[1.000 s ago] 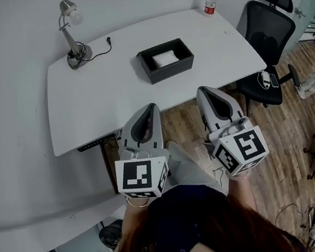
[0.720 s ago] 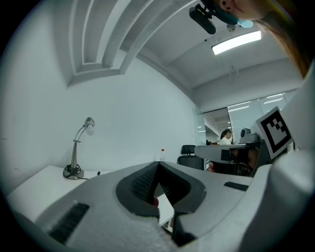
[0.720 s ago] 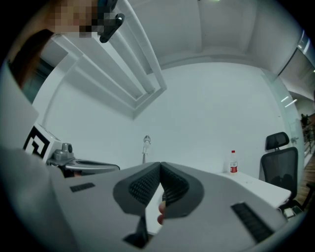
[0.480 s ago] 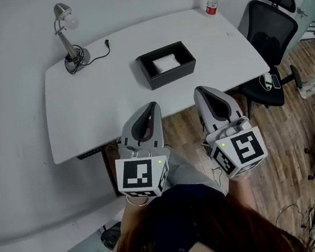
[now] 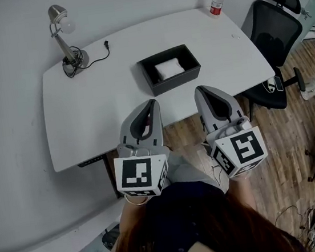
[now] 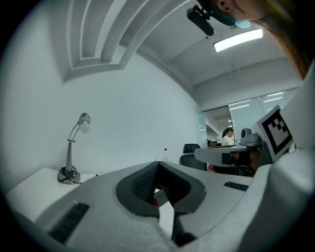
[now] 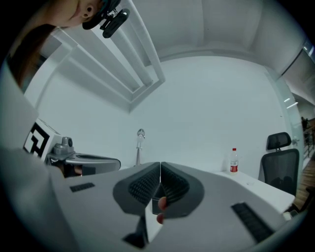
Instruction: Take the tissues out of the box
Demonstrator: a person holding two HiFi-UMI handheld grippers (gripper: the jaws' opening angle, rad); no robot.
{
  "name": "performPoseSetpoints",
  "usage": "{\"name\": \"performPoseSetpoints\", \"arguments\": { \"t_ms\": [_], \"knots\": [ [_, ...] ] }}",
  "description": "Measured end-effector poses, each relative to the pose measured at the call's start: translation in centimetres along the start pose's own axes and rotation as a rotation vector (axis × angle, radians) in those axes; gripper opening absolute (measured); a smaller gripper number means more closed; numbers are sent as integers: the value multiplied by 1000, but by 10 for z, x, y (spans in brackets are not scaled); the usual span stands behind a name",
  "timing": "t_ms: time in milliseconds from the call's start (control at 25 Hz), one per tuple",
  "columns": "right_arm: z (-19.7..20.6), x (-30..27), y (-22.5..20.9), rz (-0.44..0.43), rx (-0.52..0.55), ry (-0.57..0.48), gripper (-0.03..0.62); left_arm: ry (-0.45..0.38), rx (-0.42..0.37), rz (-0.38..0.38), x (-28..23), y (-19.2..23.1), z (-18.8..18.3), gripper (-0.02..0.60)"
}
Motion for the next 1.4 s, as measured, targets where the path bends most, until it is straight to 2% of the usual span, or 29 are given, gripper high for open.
{"name": "performPoseSetpoints", "arguments": {
  "t_ms": [240, 960, 1400],
  "knots": [
    [4, -18, -9, 0, 2, 26, 25, 4, 1, 4, -17, 11, 2, 21],
    [35, -88, -29, -42, 1, 155, 109, 41, 7, 20, -72, 55, 17, 21],
    [66, -124, -39, -97, -6, 290, 207, 57, 9, 11, -107, 79, 26, 21]
  ]
}}
Point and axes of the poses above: the fingertips, and each gripper's own axes: x backward along the fingers, y to its left, z out of its underside, the point moved 4 cm from there along x, backward along the fingers, and after that the axes turned 9 degrees about -y, right-handed, at the moved point
